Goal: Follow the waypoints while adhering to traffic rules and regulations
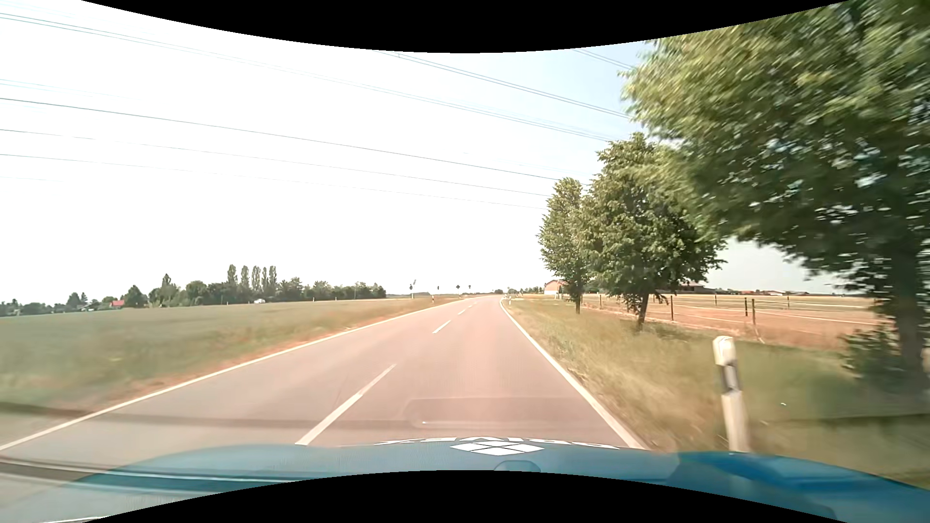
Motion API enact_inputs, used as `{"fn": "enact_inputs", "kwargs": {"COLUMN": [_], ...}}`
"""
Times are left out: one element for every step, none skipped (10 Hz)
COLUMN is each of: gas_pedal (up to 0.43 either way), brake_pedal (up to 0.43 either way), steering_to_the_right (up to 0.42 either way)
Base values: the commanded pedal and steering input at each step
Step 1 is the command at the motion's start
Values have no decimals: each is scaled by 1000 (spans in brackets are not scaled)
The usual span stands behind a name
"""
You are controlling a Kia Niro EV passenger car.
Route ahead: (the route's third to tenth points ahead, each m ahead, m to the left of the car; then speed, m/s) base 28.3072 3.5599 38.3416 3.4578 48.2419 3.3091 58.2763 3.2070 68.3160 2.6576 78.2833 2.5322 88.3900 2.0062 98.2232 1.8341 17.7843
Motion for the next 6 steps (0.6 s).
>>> {"fn": "enact_inputs", "kwargs": {"gas_pedal": [197,197,197,197,197,197], "brake_pedal": [0,0,0,0,0,0], "steering_to_the_right": [0,2,3,2,2,2]}}
